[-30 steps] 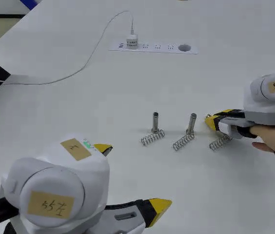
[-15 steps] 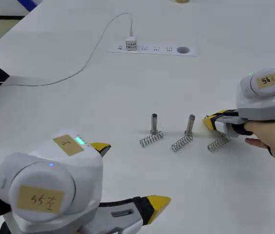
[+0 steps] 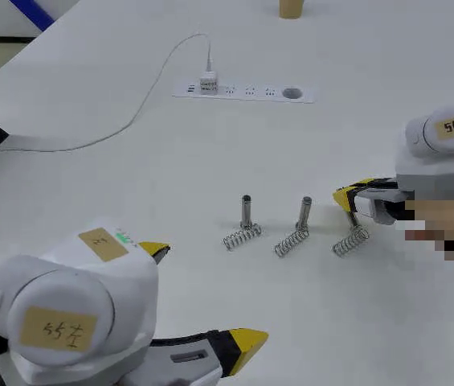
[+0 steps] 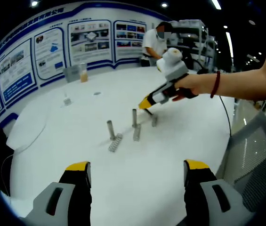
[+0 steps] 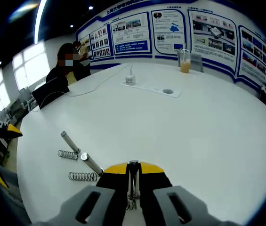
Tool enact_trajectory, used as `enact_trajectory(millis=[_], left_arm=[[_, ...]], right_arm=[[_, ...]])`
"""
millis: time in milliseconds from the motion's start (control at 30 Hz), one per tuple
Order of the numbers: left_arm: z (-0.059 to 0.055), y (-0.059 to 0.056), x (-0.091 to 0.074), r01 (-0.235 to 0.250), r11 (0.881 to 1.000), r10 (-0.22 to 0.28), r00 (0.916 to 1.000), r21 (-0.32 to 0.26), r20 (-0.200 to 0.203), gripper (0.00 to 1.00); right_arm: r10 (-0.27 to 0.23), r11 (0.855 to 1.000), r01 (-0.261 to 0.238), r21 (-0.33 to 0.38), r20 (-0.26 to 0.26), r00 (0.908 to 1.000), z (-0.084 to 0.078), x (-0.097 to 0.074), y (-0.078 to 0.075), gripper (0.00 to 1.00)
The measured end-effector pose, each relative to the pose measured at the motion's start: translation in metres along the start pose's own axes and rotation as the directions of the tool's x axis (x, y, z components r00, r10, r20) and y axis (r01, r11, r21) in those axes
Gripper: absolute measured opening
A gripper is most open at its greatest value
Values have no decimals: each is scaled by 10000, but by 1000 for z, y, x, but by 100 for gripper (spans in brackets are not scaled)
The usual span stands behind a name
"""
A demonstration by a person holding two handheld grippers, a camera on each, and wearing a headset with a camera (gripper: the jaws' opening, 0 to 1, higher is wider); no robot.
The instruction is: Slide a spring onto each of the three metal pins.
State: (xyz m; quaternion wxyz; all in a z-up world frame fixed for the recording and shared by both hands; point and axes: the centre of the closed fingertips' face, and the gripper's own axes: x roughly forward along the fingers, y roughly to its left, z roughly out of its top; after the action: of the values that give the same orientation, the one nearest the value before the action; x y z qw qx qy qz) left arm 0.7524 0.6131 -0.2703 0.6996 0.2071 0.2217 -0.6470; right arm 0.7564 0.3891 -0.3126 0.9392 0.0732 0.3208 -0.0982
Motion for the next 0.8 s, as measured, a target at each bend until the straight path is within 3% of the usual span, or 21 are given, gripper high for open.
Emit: enact_trajectory(millis=[233,600,800], left_arm=[[4,-1,-3,-57,9999,54,9998,132,204,81],[3,-3,-6,-42,9996,37,9998,263,204,80],[3,-3,-8,-60,9996,54,9997,277,226,80]], right_arm=[[9,9996,-11,-291,-49,10000,-1,-10,5,9],[-102,9936,75,-1127,-232,9997,-6,-24,12,9],[-236,9921,187,-1237,-383,9990,-9,-28,13,9]])
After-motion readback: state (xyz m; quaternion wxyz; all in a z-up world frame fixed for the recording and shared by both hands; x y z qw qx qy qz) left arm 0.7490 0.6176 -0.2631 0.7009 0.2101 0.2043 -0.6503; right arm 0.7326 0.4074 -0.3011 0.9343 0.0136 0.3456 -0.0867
